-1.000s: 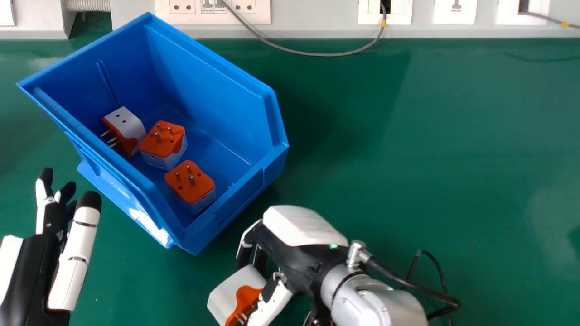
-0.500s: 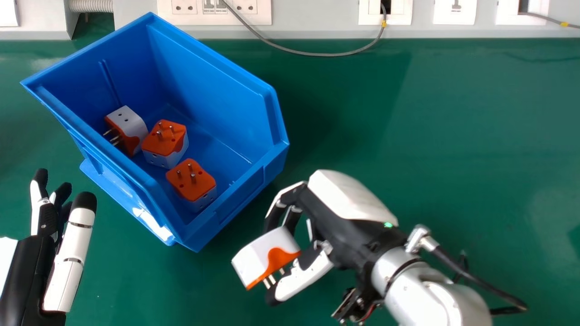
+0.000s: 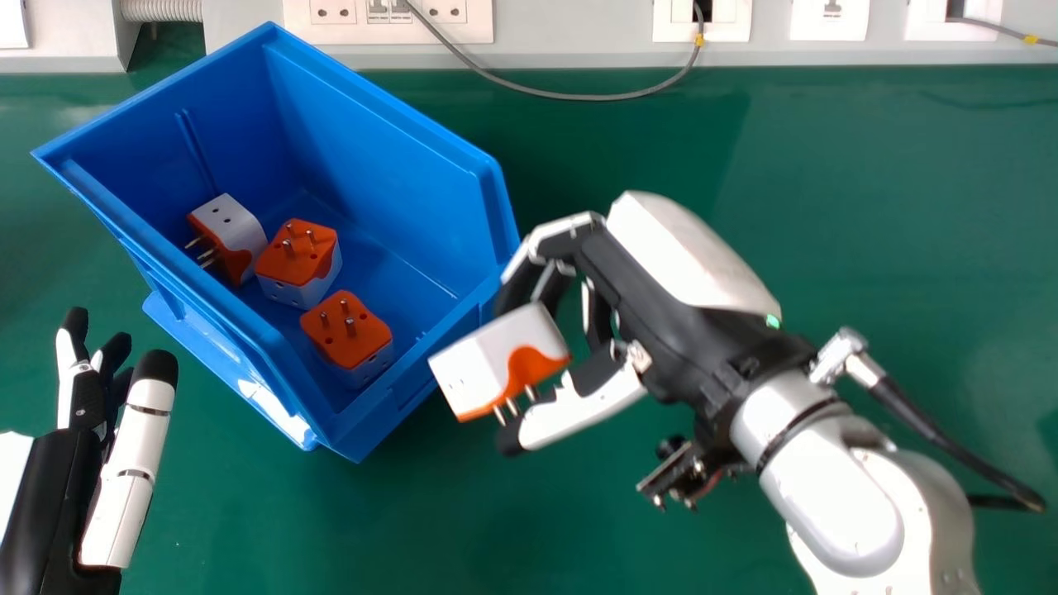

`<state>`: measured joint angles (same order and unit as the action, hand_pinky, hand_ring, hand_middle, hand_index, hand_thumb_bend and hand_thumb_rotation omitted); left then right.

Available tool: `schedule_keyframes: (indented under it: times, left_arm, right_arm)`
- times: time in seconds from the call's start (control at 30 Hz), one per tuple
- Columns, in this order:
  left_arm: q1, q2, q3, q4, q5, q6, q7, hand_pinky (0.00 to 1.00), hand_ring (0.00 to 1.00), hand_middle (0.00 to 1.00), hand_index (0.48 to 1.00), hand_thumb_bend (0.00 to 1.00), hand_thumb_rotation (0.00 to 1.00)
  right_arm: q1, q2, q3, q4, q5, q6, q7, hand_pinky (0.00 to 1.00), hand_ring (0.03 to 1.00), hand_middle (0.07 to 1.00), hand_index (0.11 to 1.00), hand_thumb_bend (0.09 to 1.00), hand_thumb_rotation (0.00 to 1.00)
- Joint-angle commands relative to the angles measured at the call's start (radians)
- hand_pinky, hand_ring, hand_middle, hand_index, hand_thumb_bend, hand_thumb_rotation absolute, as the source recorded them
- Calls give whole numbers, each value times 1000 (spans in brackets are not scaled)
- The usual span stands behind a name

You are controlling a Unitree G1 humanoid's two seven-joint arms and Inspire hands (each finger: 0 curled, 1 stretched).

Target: Pick all objects and put in blue box

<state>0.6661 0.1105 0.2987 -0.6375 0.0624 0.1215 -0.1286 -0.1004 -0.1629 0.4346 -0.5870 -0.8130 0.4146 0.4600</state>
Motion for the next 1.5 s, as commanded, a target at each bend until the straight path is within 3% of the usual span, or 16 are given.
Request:
schedule_keyframes:
  times: [0.0, 0.4, 0.57, 0.73, 0.83, 0.97, 1.1, 1.2, 1.37, 1.47]
  left_arm:
    - [0, 7, -1, -6, 11, -22, 6, 895, 967, 988, 1000, 454, 984]
    - [-5, 5, -8, 12, 23, -33, 10, 893, 963, 986, 1000, 456, 982]
    - [11, -4, -16, 2, 25, -41, 13, 894, 962, 984, 1000, 455, 983]
    - [24, -11, -21, 7, 27, -58, 18, 899, 962, 984, 1000, 446, 984]
    - [33, -16, -26, 4, 30, -63, 21, 901, 962, 983, 1000, 440, 985]
    - [42, -20, -35, -2, 37, -65, 30, 901, 962, 983, 1000, 438, 985]
    - [51, -24, -44, -14, 44, -63, 35, 902, 962, 983, 1000, 436, 986]
    - [52, -24, -43, -8, 45, -66, 37, 903, 962, 982, 1000, 436, 987]
    - [61, -29, -50, -15, 40, -67, 38, 903, 962, 982, 999, 435, 987]
    - [70, -33, -53, -22, 37, -70, 38, 904, 962, 982, 1000, 431, 988]
  right_arm:
    - [-61, 20, -16, -5, 17, -38, -33, 86, 152, 436, 486, 511, 0]
    - [-346, 126, 12, 330, 70, -124, -179, 58, 111, 427, 487, 513, 0]
    - [-464, 190, 28, 475, 68, -106, -219, 53, 105, 422, 488, 512, 0]
    - [-578, 253, 48, 638, 64, -98, -273, 45, 97, 400, 483, 508, 0]
    - [-645, 286, 59, 738, 61, -94, -303, 40, 92, 321, 481, 501, 49]
    - [-760, 344, 74, 935, 69, -108, -358, 42, 94, 299, 480, 499, 67]
    - [-857, 377, 95, 1135, 88, -153, -425, 84, 145, 323, 481, 495, 94]
    - [-913, 393, 100, 1259, 112, -197, -464, 196, 293, 421, 485, 493, 117]
    - [-1038, 438, 105, 1533, 155, -290, -532, 190, 285, 418, 486, 492, 121]
    - [-1083, 455, 108, 1631, 170, -315, -556, 100, 179, 282, 482, 500, 116]
